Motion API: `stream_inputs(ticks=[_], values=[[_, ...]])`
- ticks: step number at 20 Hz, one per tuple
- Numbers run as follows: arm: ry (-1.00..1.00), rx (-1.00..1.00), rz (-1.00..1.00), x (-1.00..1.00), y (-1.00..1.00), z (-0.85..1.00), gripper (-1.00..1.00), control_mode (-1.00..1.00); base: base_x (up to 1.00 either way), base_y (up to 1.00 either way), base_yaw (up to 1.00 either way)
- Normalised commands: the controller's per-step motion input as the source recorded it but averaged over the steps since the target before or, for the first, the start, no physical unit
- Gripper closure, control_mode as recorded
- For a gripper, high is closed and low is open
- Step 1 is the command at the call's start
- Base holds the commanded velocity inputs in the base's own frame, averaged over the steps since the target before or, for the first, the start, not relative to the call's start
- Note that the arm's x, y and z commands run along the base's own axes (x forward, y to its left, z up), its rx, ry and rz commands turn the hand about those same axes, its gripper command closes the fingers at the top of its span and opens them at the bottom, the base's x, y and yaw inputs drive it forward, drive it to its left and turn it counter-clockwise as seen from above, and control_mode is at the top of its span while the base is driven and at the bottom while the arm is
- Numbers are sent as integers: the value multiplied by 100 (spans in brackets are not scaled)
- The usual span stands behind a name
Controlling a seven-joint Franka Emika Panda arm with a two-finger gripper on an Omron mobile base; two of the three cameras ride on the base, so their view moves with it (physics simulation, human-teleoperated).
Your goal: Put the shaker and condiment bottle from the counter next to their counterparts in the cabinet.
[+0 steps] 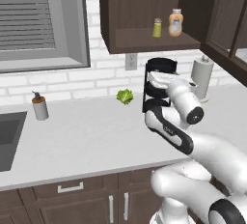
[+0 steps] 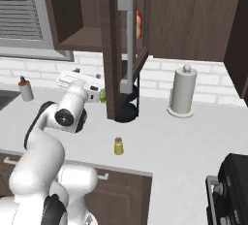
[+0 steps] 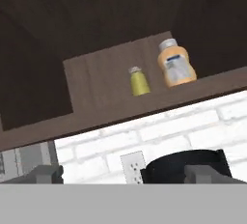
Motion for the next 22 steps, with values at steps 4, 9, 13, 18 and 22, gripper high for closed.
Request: stream_inputs(ticks=[4, 9, 13, 18, 22], values=[[20, -1, -73, -59, 44, -72, -100, -100, 0, 0, 0], [17, 5, -48, -18, 90, -47, -100, -100, 0, 0, 0], [20, 8, -5, 8, 100, -20, -100, -100, 0, 0, 0], [21, 11, -9, 44, 100, 9, -100, -100, 0, 0, 0], [7, 18, -41, 31, 88, 32, -100, -100, 0, 0, 0]])
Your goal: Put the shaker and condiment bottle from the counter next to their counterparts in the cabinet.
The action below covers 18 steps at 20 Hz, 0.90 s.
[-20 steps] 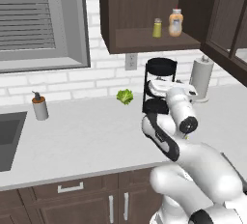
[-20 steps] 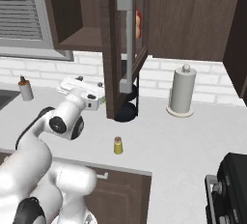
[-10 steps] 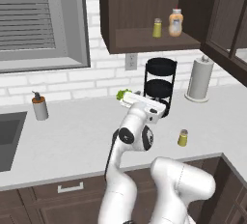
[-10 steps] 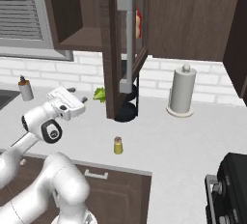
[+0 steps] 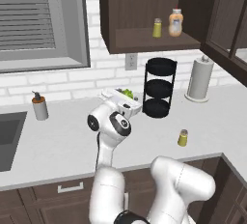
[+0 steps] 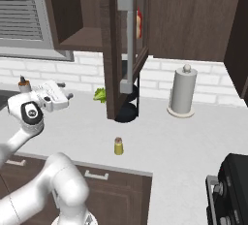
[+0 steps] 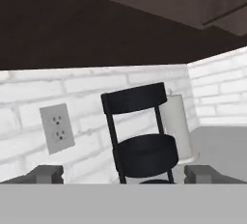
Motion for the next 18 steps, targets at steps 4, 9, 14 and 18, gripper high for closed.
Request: stream_inputs(ticks=[4, 9, 14, 18], values=[[4, 16, -50, 7, 66, 6, -100, -100, 0, 0, 0], [10, 21, -69, 6, -11, -1, -100, -100, 0, 0, 0], [14, 20, -51, 6, -83, -2, -100, -100, 0, 0, 0], [0, 3, 9, -60, -93, -32, -100, -100, 0, 0, 0]])
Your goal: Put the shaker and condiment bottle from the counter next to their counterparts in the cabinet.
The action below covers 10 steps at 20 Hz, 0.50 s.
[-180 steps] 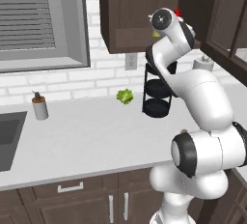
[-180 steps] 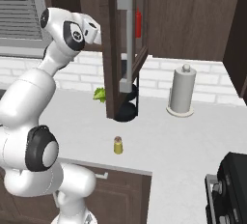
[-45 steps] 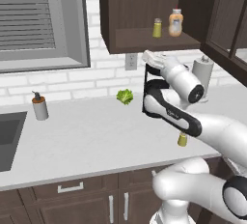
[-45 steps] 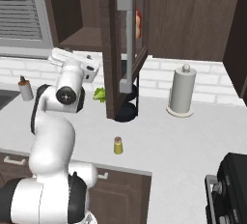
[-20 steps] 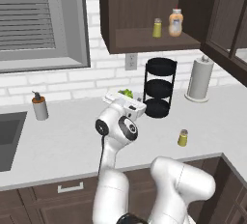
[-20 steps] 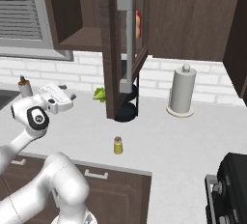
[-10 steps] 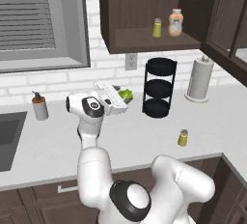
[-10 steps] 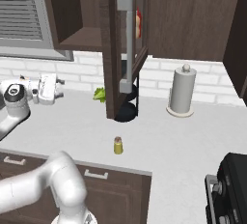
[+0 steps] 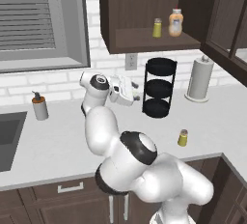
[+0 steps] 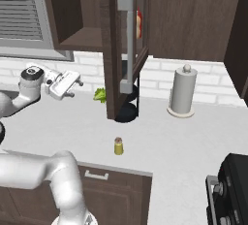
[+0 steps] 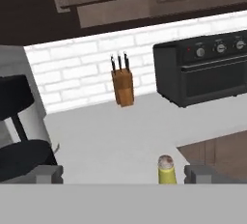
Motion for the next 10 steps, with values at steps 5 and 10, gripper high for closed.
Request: stream_inputs(ticks=[5, 10], values=[[-6, -3, 5, -51, -1, -34, -100, -100, 0, 0, 0], [-19, 0, 29, -75, -15, -70, -100, -100, 0, 0, 0]])
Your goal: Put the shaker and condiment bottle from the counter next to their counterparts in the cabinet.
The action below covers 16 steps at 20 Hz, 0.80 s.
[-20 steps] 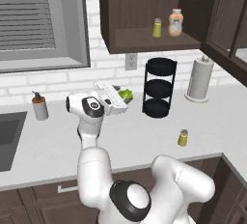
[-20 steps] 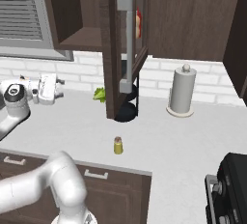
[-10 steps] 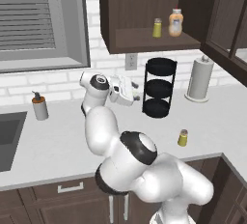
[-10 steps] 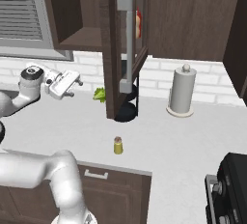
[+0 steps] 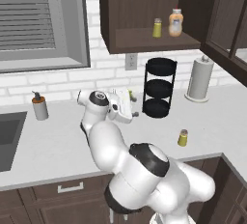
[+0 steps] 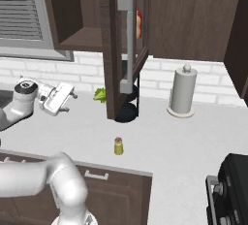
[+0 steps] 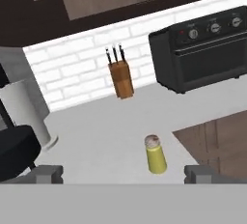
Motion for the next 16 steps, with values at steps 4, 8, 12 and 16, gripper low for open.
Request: stream_inputs(ticks=[4, 8, 12, 16], values=[[0, 0, 41, -24, -68, -33, -100, -100, 0, 0, 0], [0, 0, 1, 0, -2, 0, -100, -100, 0, 0, 0], [2, 4, -27, 6, -18, -42, -100, -100, 0, 0, 0], [0, 14, -37, 0, -2, -58, -100, -100, 0, 0, 0]])
